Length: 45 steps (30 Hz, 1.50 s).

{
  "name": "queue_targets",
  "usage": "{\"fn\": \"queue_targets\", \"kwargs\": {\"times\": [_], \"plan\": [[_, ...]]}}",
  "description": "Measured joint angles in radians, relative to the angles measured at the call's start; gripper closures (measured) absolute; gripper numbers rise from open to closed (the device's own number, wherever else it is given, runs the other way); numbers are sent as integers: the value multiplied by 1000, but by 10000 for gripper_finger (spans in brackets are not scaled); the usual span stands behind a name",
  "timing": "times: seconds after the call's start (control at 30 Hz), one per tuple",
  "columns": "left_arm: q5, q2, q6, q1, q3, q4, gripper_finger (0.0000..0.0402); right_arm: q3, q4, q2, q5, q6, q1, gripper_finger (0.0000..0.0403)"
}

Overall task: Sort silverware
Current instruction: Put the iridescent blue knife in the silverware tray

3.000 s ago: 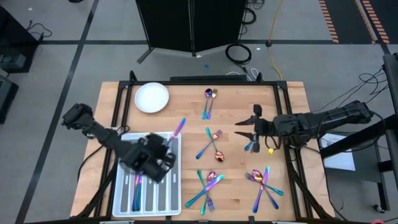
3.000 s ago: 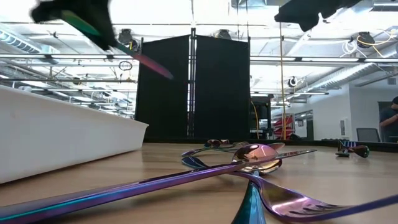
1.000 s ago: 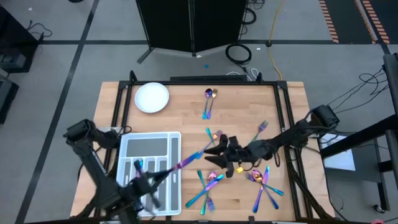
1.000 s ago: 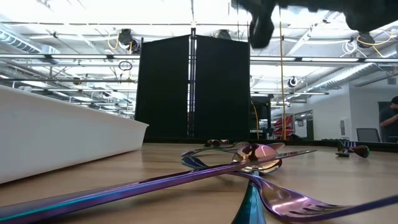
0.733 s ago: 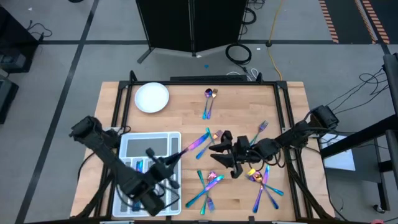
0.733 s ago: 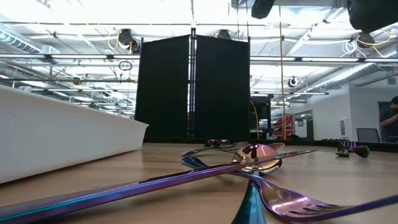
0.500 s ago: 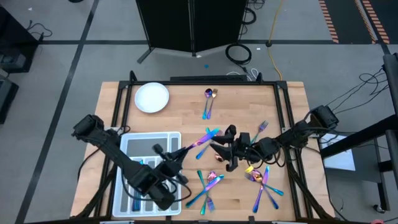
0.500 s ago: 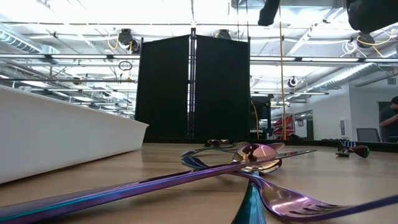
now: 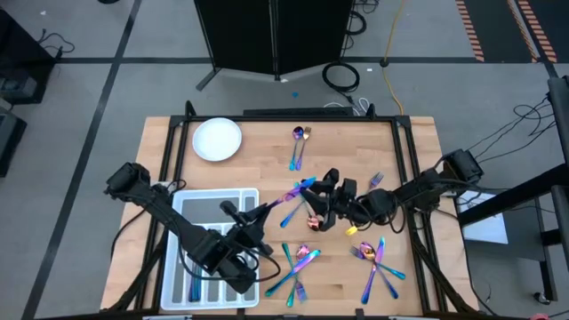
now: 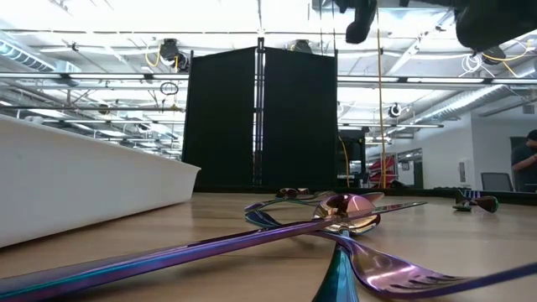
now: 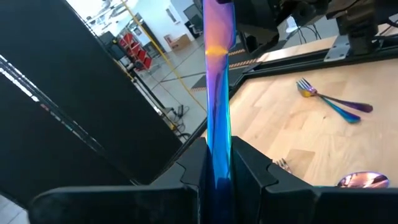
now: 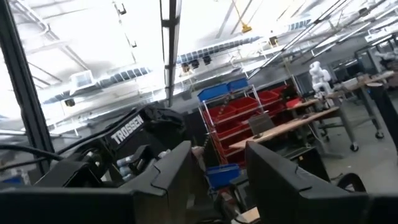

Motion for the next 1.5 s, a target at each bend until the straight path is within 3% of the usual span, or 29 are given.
{"fn": "queue_targets", "kwargs": {"times": [0.2, 0.47, 0.83, 1.1, 1.23, 1.33, 1.43, 1.5], "plan": [[-5, 0, 1, 3, 0, -1, 351, 0, -1, 0, -30, 24, -24, 282], [9, 0, 4, 23, 0, -4, 351, 29, -30, 0, -114, -6, -32, 391], [101, -5, -7, 26, -8, 8, 288, 34, -53, 1, -129, -62, -32, 403], [307, -138, -107, -8, -11, -81, 255, 34, -72, 0, -138, -39, -38, 403], [449, -269, -138, -13, -82, -86, 252, 34, -87, 0, -216, 30, -38, 403], [679, -366, -60, 22, -190, 105, 251, 34, -95, 0, -263, 67, -38, 403], [978, -436, 86, 76, -322, 473, 251, 34, -99, 0, -307, 92, -38, 403], [1048, -456, 125, 110, -393, 662, 251, 35, -94, 0, -318, 104, -32, 403]]}}
